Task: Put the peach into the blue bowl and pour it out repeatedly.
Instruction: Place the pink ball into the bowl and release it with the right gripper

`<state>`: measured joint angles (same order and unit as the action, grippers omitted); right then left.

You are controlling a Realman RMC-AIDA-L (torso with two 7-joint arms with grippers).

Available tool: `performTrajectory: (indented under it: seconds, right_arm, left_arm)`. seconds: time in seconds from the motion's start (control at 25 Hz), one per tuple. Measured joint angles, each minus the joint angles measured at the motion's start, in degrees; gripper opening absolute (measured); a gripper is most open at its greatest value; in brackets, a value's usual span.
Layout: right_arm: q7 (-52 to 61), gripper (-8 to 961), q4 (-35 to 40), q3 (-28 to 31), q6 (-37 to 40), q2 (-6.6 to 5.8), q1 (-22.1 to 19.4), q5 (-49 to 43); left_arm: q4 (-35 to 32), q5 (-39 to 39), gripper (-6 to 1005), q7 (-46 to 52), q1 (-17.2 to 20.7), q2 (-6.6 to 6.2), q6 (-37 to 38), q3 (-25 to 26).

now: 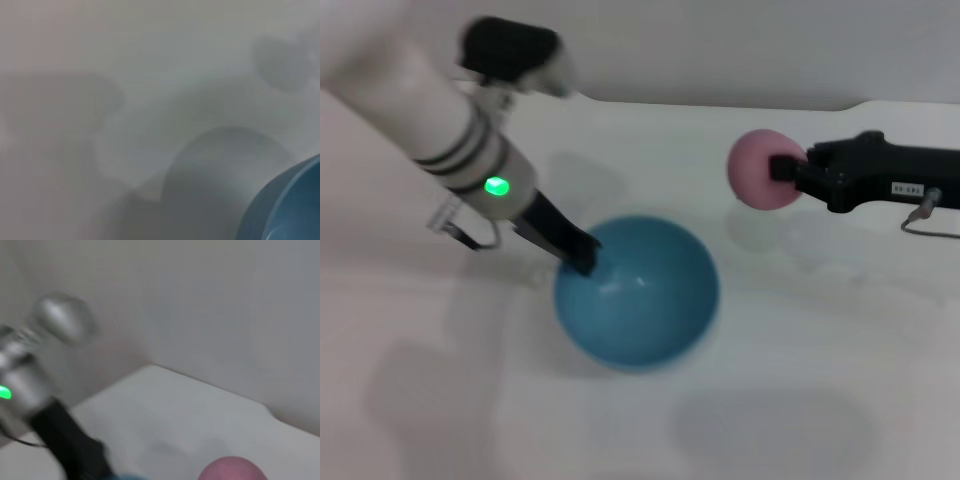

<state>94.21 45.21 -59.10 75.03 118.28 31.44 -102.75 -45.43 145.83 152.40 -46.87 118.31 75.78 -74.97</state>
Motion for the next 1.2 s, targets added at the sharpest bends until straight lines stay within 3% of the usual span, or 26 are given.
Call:
performTrajectory:
  seconds: [0.2,0.44,0.64,0.84,1.08,1.2]
  right_arm:
    - [-0.18,93,2.96,-3.58,6.39,0.34,2.01,-0.25]
    - [0.1,49,3.0,-8.35,7.11,0.41,2.5,-1.42]
    - [2.56,213,2.32,-9.55,7.35,0.46,3.05,-6.14]
    - [4.21,223,2.07,-9.42,6.25,0.5,2.63,-6.91]
    - [5.79,402,2.35,-9.03,3.89,0.55,2.49,-6.17]
    - [6.24,445,2.58,-8.77,3.32,0.55,2.47,-5.94]
  left_arm:
    - [4.51,-5.1,-1,2.19,-4.51,0.17,-2.84,-9.32]
    - [4.52,-5.77,-1,2.77,-5.07,-0.02,-3.88,-9.24]
    - [4.46,-5.49,0,3.77,-5.19,-0.32,-4.76,-8.64]
    - [4.19,-5.34,0,3.81,-5.66,-0.34,-4.2,-8.53]
    - [4.1,-5.3,2,3.81,-6.2,-0.37,-4.05,-8.82]
    - [4.31,-5.35,6,3.79,-6.21,-0.36,-4.27,-8.96]
